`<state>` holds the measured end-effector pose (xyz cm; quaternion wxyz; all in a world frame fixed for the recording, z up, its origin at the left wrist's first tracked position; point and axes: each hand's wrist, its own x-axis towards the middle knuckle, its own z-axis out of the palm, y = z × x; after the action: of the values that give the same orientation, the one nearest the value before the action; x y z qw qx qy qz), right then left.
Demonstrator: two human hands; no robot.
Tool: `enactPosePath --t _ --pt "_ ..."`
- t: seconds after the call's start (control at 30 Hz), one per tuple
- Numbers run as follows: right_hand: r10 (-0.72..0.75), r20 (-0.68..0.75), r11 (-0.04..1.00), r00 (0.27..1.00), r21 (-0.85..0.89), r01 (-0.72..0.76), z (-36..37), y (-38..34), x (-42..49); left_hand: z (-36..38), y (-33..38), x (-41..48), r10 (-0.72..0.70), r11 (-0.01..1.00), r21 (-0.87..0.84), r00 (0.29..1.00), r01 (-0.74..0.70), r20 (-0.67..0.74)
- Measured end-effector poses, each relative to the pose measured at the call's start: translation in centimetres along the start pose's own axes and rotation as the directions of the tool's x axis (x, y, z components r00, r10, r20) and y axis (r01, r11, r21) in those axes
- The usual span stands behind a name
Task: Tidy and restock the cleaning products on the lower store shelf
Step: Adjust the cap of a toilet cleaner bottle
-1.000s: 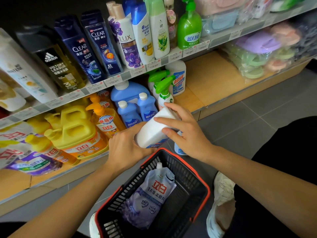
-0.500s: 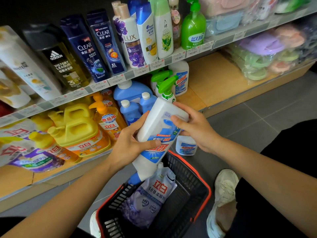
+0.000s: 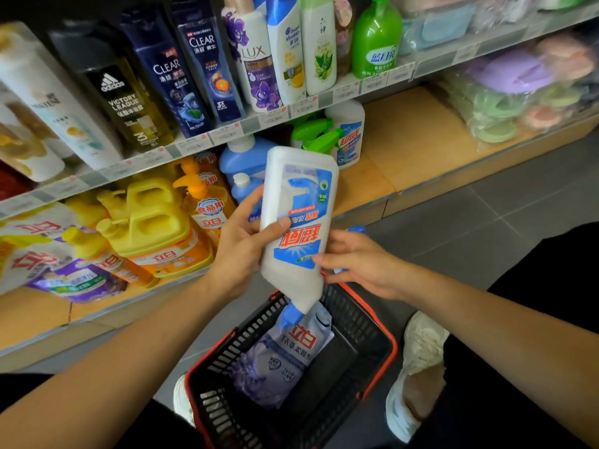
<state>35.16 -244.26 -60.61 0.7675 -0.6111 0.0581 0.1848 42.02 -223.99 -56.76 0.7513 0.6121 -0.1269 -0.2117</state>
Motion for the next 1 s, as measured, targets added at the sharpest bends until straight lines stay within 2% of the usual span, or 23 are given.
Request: enactPosePath --t 0.1,0.2,0.33,0.4,0.5,0.67,0.77,1.0 --pt "0.105 0.067 0.994 0.992 -0.046 -0.102 0.5 2.1 -0.5 -0.1 0.2 0.3 0.005 0.999 -0.044 0.998 -0.008 -0.067" --pt "0.103 0.11 0.995 0.989 -0.009 -0.103 0.5 2.7 -0.8 -0.1 -0.1 0.4 0.001 0.998 -0.068 0.993 -0.009 -0.119" --pt "-0.012 -0.03 0.996 0.999 0.085 0.015 0.6 2.7 -0.7 0.0 0.0 0.7 -0.044 0.994 -0.103 0.992 0.031 -0.122" --pt "-0.073 -0.086 0.994 0.994 0.076 0.079 0.2 2.4 -0.9 -0.5 0.2 1.0 -0.046 0.999 0.005 0.996 0.047 -0.079" --pt "-0.162 -0.167 0.987 0.972 -0.04 0.158 -0.8 2.0 -1.4 -1.0 -0.1 1.1 -0.078 0.991 0.101 0.994 0.085 -0.072" --pt "-0.341 -0.267 0.924 0.901 -0.269 0.271 -1.9 0.5 -2.9 -0.6 -1.7 1.8 -0.171 0.985 -0.032 0.98 0.168 -0.103" --pt "-0.404 -0.314 0.882 0.859 -0.382 0.276 -3.2 -1.5 -3.8 0.2 -2.7 2.7 -0.241 0.969 -0.083 0.966 0.234 -0.09" --pt "-0.421 -0.323 0.815 0.848 -0.545 0.197 -7.1 -10.4 -4.3 2.0 -3.8 5.8 -0.315 0.924 0.226 0.949 0.308 -0.007"
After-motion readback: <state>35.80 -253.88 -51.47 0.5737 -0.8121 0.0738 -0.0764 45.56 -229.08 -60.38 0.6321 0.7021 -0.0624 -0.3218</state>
